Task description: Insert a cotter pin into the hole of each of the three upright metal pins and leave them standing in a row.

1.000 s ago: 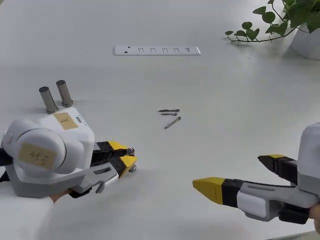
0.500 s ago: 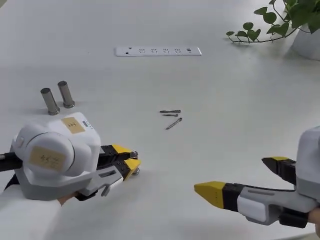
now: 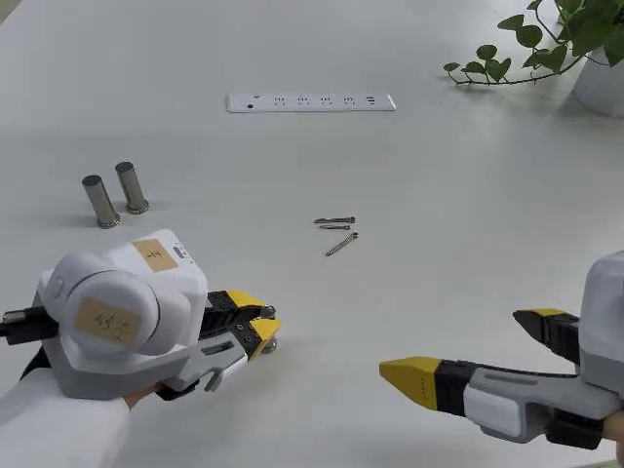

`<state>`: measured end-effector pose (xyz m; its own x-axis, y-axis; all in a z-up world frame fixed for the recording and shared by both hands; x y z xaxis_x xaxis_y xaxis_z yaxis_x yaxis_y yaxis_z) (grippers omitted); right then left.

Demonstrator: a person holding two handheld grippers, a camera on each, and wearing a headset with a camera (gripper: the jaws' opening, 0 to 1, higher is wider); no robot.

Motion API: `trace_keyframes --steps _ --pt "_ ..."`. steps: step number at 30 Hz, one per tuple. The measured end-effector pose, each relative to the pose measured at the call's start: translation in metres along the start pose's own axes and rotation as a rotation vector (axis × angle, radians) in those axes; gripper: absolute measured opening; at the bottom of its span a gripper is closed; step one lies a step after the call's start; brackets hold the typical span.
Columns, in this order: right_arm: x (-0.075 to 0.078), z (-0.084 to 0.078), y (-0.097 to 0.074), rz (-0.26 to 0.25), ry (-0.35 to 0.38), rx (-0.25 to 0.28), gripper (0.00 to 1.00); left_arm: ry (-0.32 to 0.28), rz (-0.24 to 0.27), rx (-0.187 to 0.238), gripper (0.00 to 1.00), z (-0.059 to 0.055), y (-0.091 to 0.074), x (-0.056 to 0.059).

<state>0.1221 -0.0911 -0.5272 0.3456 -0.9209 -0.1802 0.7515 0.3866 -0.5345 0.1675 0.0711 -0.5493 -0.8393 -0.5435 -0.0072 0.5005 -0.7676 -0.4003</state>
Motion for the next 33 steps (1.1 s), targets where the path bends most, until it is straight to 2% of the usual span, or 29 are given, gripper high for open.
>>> trace_keyframes --steps 17,20,23,26,27,28,30,31,33 --pt "-0.001 -0.001 0.000 0.002 0.009 0.005 0.98 -0.027 0.014 0.004 0.08 -0.001 -0.003 0.000" --pt "-0.001 0.000 -0.001 0.001 0.010 0.007 0.98 -0.029 0.014 0.020 0.19 0.000 -0.006 0.000" --pt "0.000 -0.001 -0.001 0.003 0.011 0.004 0.98 -0.054 -0.019 0.031 0.28 0.001 -0.012 0.006" --pt "0.000 -0.001 -0.002 0.003 0.009 0.002 0.98 -0.062 -0.039 0.044 0.41 0.003 -0.020 0.012" --pt "0.001 -0.001 -0.002 0.004 0.011 0.002 0.98 -0.072 -0.044 0.048 0.49 0.004 -0.022 0.014" --pt "0.001 -0.001 -0.002 0.003 0.012 0.004 0.98 -0.123 -0.047 0.062 0.56 0.005 -0.024 0.017" --pt "0.002 0.000 -0.002 0.002 0.013 0.006 0.98 -0.146 -0.053 0.108 0.78 0.008 -0.028 0.019" --pt "0.002 0.001 -0.002 0.002 0.013 0.006 0.98 -0.164 -0.059 0.111 0.83 0.007 -0.030 0.020" --pt "0.003 0.001 -0.001 0.002 0.013 0.008 0.97 -0.165 -0.064 0.101 0.89 0.004 -0.034 0.022"
Point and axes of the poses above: the centre of the closed fingertips' face, and the gripper's own axes: y roughly forward along the fingers, x roughly to its right, z roughly out of its top, the point moved 2 cm from there along -y, roughly backward along the fingers, and after that the axes turned 9 degrees about x, right-handed, at the moved point
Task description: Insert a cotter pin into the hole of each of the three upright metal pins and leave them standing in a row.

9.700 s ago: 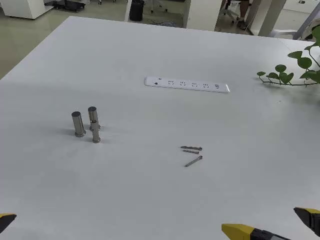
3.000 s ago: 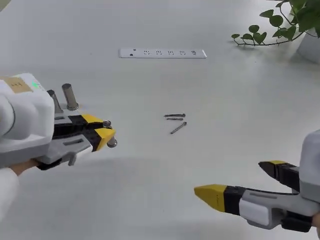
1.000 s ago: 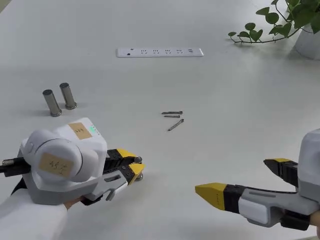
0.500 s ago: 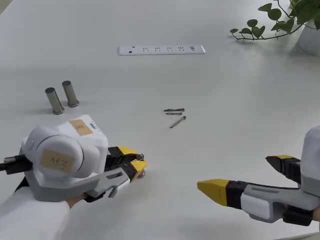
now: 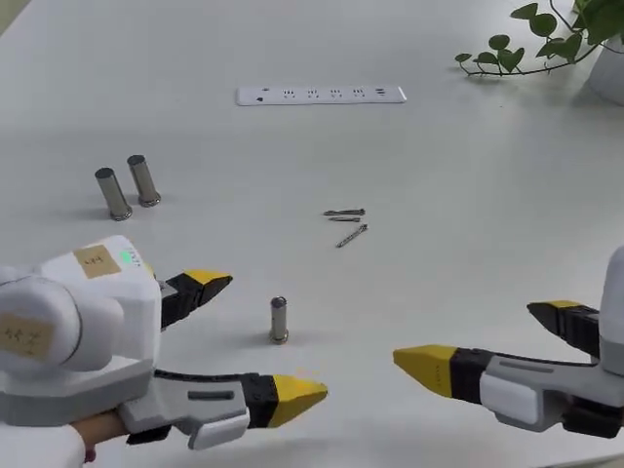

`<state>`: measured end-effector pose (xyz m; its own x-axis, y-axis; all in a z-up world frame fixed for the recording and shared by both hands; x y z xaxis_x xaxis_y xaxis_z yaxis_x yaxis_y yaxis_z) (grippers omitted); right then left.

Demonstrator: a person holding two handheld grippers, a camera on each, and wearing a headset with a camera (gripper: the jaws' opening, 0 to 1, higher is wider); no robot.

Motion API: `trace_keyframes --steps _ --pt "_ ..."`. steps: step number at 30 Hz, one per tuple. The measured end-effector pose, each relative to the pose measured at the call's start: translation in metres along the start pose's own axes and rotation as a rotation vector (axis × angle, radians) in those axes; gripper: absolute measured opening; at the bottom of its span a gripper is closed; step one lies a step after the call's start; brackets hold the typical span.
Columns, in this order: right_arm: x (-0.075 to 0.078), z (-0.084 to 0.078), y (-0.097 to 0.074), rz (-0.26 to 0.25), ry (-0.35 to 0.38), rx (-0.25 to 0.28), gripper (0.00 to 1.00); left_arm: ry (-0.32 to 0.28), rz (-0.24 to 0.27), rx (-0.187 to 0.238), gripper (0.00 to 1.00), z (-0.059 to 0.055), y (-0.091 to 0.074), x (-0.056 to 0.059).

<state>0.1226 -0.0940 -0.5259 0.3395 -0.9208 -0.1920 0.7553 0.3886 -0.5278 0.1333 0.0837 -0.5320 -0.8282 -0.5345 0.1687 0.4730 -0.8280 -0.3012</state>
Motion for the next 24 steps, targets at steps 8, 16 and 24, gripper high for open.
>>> trace_keyframes --steps 8,16,24 --pt "0.000 0.001 0.000 0.001 -0.002 -0.001 0.97 -0.032 -0.007 -0.022 0.99 -0.009 -0.009 0.013" --pt "0.004 0.013 0.000 0.004 -0.043 0.011 0.96 -0.025 -0.028 -0.064 0.99 -0.016 -0.008 0.019" --pt "0.011 0.028 0.010 0.060 -0.210 -0.050 0.90 -0.063 -0.054 -0.044 0.99 -0.012 -0.011 0.026"
Point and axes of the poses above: the centre of the closed fingertips' face, and the gripper's own axes: y roughly forward along the fingers, x roughly to its right, z roughly out of its top, the point moved 2 cm from there along -y, roughly backward along the fingers, and after that the axes turned 9 degrees about x, right-handed, at the moved point
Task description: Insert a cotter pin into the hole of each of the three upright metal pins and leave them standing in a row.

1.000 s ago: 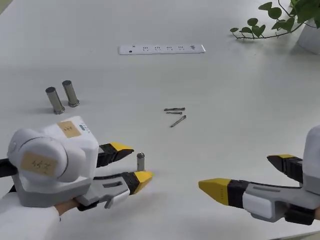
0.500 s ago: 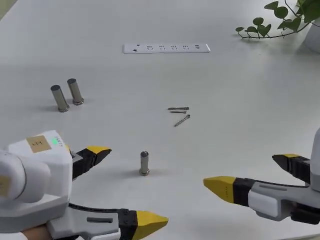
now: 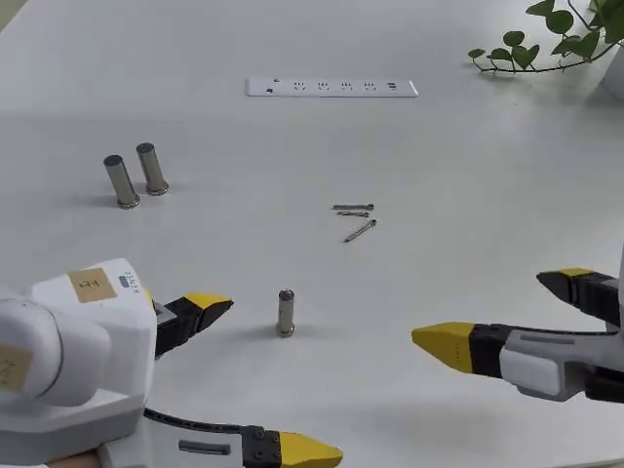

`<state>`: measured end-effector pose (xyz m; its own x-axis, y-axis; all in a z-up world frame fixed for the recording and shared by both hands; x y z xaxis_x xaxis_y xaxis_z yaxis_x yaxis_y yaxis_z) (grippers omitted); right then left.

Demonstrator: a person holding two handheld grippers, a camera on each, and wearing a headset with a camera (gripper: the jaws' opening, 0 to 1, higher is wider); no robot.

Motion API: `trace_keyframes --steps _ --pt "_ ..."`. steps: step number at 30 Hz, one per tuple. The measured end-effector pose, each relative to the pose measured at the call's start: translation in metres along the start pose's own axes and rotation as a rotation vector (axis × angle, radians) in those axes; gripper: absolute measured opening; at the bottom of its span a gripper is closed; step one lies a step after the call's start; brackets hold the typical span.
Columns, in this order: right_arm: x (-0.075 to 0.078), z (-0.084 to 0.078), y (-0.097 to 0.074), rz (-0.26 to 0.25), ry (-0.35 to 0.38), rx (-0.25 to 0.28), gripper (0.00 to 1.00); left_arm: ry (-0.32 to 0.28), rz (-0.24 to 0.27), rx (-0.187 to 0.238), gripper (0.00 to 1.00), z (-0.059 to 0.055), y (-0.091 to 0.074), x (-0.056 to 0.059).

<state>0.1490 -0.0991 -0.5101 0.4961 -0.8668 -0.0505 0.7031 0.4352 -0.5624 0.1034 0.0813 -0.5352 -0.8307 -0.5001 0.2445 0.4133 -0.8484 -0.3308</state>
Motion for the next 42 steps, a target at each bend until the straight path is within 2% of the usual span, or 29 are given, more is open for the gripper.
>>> trace_keyframes --steps 2,6,8,12,16,17,19,22,24,27,30,31,32,34,40,42 --pt "0.005 0.009 0.003 -0.007 -0.029 0.015 0.86 -0.010 0.002 0.013 0.99 0.003 -0.002 -0.001" --pt "0.011 0.030 0.013 0.052 -0.088 0.027 0.81 -0.012 0.014 0.016 0.99 0.006 -0.005 -0.004" --pt "0.019 0.039 0.016 0.057 -0.156 -0.010 0.79 -0.010 0.016 0.021 0.99 0.008 -0.006 -0.005" --pt "0.029 0.060 0.026 0.097 -0.248 -0.015 0.76 -0.021 0.017 0.064 0.99 0.015 -0.009 -0.007" --pt "0.031 0.071 0.031 0.149 -0.344 -0.058 0.71 -0.028 0.018 0.077 0.99 0.019 -0.010 -0.007" --pt "0.032 0.072 0.034 0.169 -0.373 -0.087 0.72 -0.026 0.020 0.077 0.99 0.019 -0.010 -0.008" --pt "0.031 0.075 0.041 0.205 -0.405 -0.111 0.73 -0.026 0.023 0.075 0.99 0.019 -0.010 -0.009" --pt "0.027 0.082 0.052 0.251 -0.430 -0.118 0.72 -0.037 0.038 0.086 0.99 0.018 -0.010 -0.011" --pt "0.031 0.083 0.062 0.282 -0.429 -0.136 0.70 -0.064 0.042 0.094 0.99 0.019 -0.011 -0.011" --pt "0.031 0.084 0.077 0.323 -0.500 -0.157 0.65 -0.064 0.049 0.097 0.99 0.019 -0.012 -0.011" --pt "0.027 0.079 0.088 0.374 -0.541 -0.196 0.52 -0.077 0.052 0.107 0.99 0.021 -0.012 -0.010" --pt "0.026 0.075 0.091 0.396 -0.535 -0.222 0.46 -0.109 0.055 0.121 0.99 0.022 -0.012 -0.010" --pt "0.025 0.074 0.098 0.404 -0.517 -0.228 0.39 -0.118 0.057 0.132 0.99 0.023 -0.012 -0.010" --pt "0.025 0.073 0.108 0.412 -0.536 -0.238 0.32 -0.120 0.059 0.137 0.99 0.023 -0.013 -0.010" --pt "0.031 0.064 0.134 0.428 -0.553 -0.283 0.26 -0.121 0.064 0.135 0.99 0.023 -0.014 -0.009" --pt "0.031 0.057 0.141 0.445 -0.514 -0.311 0.24 -0.128 0.070 0.134 0.99 0.023 -0.014 -0.010"
Point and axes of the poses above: the centre of the closed fingertips' face, and the gripper's own axes: y roughly forward along the fingers, x roughly to its right, z roughly out of its top, the point moved 2 cm from there along -y, roughly backward along the fingers, and after that the axes turned 9 degrees about x, right-handed, at the moved point
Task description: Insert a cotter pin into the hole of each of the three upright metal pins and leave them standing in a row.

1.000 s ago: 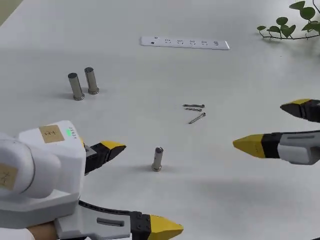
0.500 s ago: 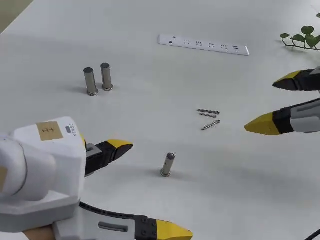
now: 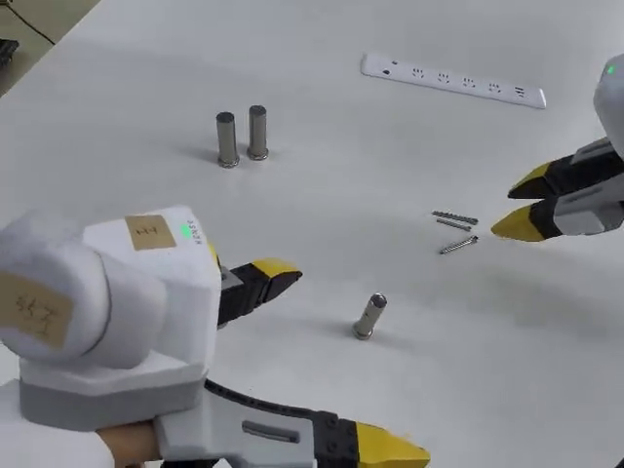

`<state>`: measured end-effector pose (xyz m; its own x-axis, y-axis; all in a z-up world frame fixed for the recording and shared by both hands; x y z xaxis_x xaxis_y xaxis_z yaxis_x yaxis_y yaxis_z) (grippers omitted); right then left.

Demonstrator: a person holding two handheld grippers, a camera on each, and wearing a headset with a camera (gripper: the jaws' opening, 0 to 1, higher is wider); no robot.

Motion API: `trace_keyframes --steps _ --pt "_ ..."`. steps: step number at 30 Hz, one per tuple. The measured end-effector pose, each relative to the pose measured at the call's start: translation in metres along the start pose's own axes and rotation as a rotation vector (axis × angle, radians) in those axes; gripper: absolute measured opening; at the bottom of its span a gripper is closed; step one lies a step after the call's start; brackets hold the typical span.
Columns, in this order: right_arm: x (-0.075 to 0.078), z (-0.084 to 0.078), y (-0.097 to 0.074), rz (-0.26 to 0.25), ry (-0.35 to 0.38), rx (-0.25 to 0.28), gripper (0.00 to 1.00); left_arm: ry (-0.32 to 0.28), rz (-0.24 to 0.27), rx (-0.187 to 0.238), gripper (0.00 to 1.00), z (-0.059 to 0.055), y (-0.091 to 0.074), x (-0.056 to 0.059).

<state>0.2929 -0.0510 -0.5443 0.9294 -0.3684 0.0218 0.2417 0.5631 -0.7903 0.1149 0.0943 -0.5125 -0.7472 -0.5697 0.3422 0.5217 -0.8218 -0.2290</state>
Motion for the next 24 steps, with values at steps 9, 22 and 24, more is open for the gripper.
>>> trace_keyframes --steps 9,22,24 --pt "0.010 0.002 0.029 0.030 0.084 0.029 0.12 -0.009 0.023 -0.005 0.99 -0.001 -0.008 -0.003" --pt "0.014 -0.009 0.048 0.030 0.013 -0.062 0.03 0.030 0.066 -0.004 0.99 0.001 -0.015 -0.010" --pt "0.015 -0.009 0.049 0.020 0.010 -0.067 0.03 0.029 0.068 -0.005 0.99 0.001 -0.016 -0.010"
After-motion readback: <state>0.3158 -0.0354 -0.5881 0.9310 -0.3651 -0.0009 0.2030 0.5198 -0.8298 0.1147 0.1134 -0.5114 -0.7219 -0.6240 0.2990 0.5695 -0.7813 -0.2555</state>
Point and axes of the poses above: the centre of the closed fingertips' face, and the gripper's own axes: y roughly forward along the fingers, x roughly to its right, z roughly out of its top, the point moved 2 cm from there along -y, roughly backward along the fingers, and after that the axes turned 9 degrees about x, right-handed, at the moved point
